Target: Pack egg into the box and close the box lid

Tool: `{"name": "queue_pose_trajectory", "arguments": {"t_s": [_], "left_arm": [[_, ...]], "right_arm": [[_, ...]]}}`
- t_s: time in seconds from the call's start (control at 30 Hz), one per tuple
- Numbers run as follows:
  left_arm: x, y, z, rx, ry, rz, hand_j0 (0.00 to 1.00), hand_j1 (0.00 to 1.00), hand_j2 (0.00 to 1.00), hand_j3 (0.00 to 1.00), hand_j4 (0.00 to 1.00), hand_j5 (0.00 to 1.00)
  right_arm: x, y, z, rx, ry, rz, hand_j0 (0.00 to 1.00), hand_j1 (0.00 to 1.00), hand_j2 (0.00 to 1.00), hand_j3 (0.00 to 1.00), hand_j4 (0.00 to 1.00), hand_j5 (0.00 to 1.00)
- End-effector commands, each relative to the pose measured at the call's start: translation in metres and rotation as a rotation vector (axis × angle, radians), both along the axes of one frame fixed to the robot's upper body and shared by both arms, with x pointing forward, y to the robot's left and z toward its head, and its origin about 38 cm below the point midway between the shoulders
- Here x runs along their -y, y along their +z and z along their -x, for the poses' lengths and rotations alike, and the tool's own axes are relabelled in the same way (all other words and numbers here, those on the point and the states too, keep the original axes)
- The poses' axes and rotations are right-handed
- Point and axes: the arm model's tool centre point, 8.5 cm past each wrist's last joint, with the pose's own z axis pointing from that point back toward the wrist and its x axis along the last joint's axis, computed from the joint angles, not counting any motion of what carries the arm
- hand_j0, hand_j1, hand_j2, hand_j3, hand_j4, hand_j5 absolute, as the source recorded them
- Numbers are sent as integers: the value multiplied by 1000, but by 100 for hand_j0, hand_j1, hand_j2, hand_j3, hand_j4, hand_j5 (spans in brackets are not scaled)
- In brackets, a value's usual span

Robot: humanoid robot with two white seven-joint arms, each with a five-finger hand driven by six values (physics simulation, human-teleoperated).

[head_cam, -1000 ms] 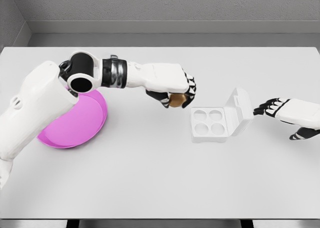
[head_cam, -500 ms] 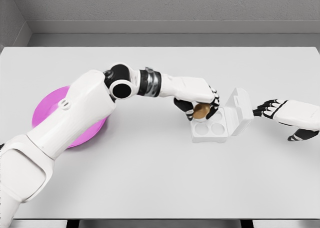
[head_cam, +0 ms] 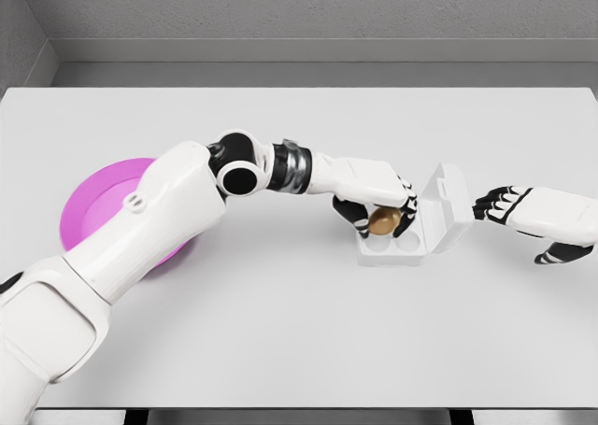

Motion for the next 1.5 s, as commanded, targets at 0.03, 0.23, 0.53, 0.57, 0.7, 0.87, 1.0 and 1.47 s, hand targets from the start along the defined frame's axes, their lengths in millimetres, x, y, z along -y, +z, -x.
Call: {"name": "queue_pose_trajectory", "arguments": {"t_s": [0.03,0.23,0.53,0.57,0.7,0.87,1.0,1.47], "left_arm": [[1,1,0,-5,2,7,42,42,42,42,42,42],[2,-7,-2,-24,16,-3,54,54,54,54,54,54],[4,-9,-1,-22,10,-11,68,68,68,68,68,68],[1,-9,-2,-22,16,-15,68,68,68,68,68,68],[-2,-10,-3,-26,21,-16,75,75,75,75,75,75],[-4,-9,-2,-25,19,-12,80,80,80,80,80,80],[-3,-9,-2,-25,17,-9,86,86,86,86,86,86],[-16,-10,-4,-71,36,25,100,100,100,100,100,100]], "right_arm": [[0,1,0,1,-1,-4,100,100,100,100,100,100],[-2,2,0,4,5,-5,100,100,100,100,100,100],[-2,1,1,1,5,-5,100,100,100,100,100,100],[-2,1,1,1,5,-5,100,100,100,100,100,100],[-2,1,1,1,5,-5,100,100,100,100,100,100],[-2,1,1,1,5,-5,100,100,100,100,100,100],[-2,1,1,1,6,-3,100,100,100,100,100,100],[-4,0,3,-2,11,-4,100,100,100,100,100,100]]}}
